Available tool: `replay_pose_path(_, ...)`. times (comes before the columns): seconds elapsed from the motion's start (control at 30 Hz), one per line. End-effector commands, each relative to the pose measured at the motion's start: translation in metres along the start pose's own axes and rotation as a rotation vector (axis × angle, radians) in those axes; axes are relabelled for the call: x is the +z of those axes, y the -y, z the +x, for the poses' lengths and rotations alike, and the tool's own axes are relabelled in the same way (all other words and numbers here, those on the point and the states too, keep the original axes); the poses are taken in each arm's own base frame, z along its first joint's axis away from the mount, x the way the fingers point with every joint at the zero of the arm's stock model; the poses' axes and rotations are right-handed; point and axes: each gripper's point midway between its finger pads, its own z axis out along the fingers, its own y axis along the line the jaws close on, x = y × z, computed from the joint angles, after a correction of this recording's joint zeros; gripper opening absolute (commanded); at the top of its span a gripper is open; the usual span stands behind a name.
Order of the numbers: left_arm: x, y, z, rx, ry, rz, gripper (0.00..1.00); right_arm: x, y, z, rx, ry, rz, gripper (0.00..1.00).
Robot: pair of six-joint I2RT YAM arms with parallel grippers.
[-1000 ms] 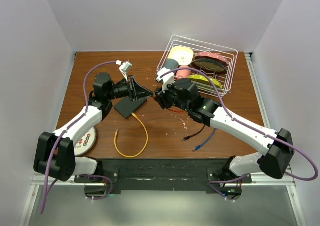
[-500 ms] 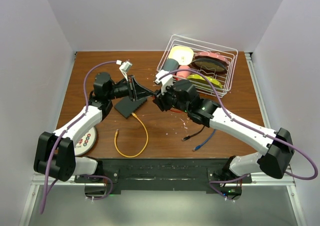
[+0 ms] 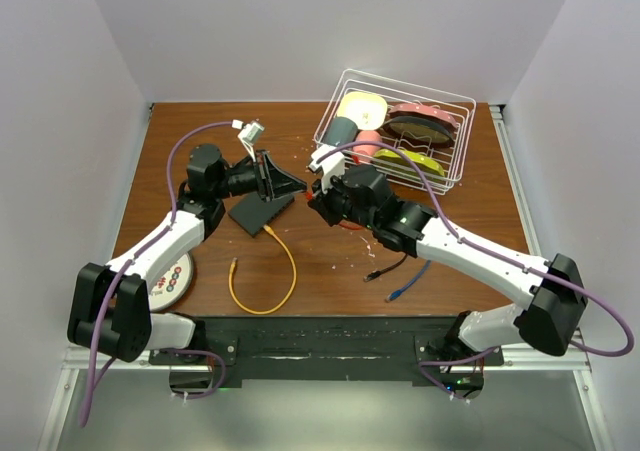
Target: Insert the plug into the switch port
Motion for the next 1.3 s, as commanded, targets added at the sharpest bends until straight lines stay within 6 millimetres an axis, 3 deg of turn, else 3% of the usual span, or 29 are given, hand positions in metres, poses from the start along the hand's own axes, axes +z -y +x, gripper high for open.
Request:
replay_pose_path(0.0, -0.002, 0.012, -0.007, 0.041, 0.020, 0.031, 0.00, 0.005, 0.012, -0.012, 0.033, 0.051, 0.087, 0.00)
replay_pose_path(0.23, -0.001, 0.007, -0.003, 0.038, 0.011, 0.024, 0.01, -0.004, 0.023, -0.018, 0.042, 0.096, 0.150, 0.00)
replay_pose_path(0.27, -0.001, 0.005, -0.003, 0.038, 0.012, 0.016, 0.23, -0.004, 0.022, -0.017, 0.039, 0.091, 0.146, 0.00)
replay_pose_path(0.37, -0.001, -0.006, -0.008, 0.046, 0.033, -0.050, 0.62, -0.003, 0.021, -0.013, 0.036, 0.080, 0.139, 0.00)
replay_pose_path(0.43, -0.001, -0.009, -0.017, 0.066, 0.053, -0.081, 0.74, -0.003, 0.020, -0.011, 0.034, 0.074, 0.135, 0.00)
replay_pose_path(0.47, -0.002, -0.017, -0.021, 0.055, 0.070, -0.125, 0.94, -0.003, 0.020, -0.009, 0.030, 0.071, 0.135, 0.00)
replay_pose_path(0.5, -0.003, -0.019, -0.027, 0.060, 0.085, -0.143, 0.99, -0.002, 0.020, -0.009, 0.030, 0.067, 0.132, 0.00)
replay_pose_path(0.83, -0.015, -0.062, -0.064, 0.035, 0.195, -0.291, 1.00, 0.004, 0.016, -0.003, 0.006, 0.033, 0.108, 0.00)
replay_pose_path(1.07, -0.038, -0.121, -0.076, 0.013, 0.255, -0.540, 1.00, 0.021, 0.006, 0.008, -0.005, -0.026, 0.058, 0.00)
replay_pose_path(1.27, -0.059, -0.169, -0.068, -0.007, 0.252, -0.741, 1.00, 0.046, -0.005, 0.025, -0.001, -0.089, -0.001, 0.00)
